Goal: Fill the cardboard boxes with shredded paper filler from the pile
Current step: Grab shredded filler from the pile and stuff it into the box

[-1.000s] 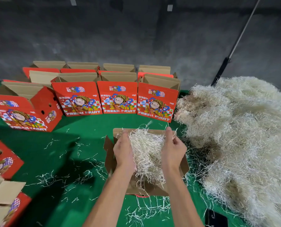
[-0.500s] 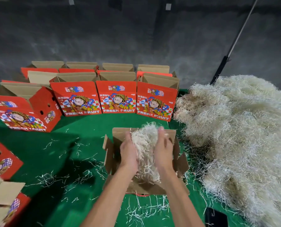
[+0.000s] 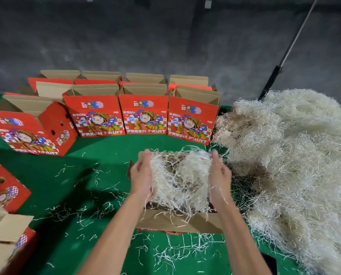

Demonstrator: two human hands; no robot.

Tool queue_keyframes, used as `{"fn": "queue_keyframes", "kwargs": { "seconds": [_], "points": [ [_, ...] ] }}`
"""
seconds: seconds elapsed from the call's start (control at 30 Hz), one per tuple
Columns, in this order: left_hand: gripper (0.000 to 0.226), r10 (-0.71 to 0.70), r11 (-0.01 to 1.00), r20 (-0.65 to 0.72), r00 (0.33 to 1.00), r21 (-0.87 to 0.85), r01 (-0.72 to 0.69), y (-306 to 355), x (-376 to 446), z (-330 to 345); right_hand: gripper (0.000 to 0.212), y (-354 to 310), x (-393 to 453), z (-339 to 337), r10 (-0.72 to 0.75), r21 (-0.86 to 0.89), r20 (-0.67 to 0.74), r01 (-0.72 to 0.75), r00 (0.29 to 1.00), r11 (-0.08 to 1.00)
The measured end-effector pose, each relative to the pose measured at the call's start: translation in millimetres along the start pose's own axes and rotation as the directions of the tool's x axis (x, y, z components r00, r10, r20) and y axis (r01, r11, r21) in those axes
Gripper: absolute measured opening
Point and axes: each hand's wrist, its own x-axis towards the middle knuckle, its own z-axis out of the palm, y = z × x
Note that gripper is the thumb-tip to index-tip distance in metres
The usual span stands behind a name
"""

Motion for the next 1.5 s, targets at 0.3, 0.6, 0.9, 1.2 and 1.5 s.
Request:
{"fn": "queue_keyframes", "kwargs": {
  "seconds": [0.3, 0.6, 0.9, 1.2, 1.5],
  "points": [
    [0.065, 0.05, 0.958, 0.198, 0.979, 0.267, -0.102, -31.7, -17.4, 21.2, 0.028, 20.2, -23.4, 15.5, -0.025, -0.059, 0.249, 0.041, 0.968, 0.997],
    [0.059, 0.01, 0.992, -0.12, 0.993, 0.123, 0.005, -11.7, 1.4, 7.0, 0.05, 16.6, -10.5, 2.6, -0.004, -0.209, 0.099, 0.025, 0.995, 0.978],
    [0.096, -0.06, 0.908, 0.244, 0.968, 0.415, -0.049, -28.7, -32.4, 34.1, 0.031, 22.5, -14.7, 27.6, 0.031, -0.192, 0.241, 0.016, 0.97, 0.981],
    [0.048, -0.118, 0.993, -0.027, 0.993, -0.001, 0.118, 0.6, -3.8, -1.1, 0.018, 25.3, 1.5, -4.2, 0.06, -0.144, 0.049, -0.052, 0.997, 0.988],
    [0.027, -0.194, 0.924, 0.241, 0.951, -0.281, 0.26, -2.1, -18.6, 21.9, 0.091, 18.7, -33.7, 32.9, 0.169, -0.284, 0.446, -0.04, 0.879, 0.958]
  ]
}}
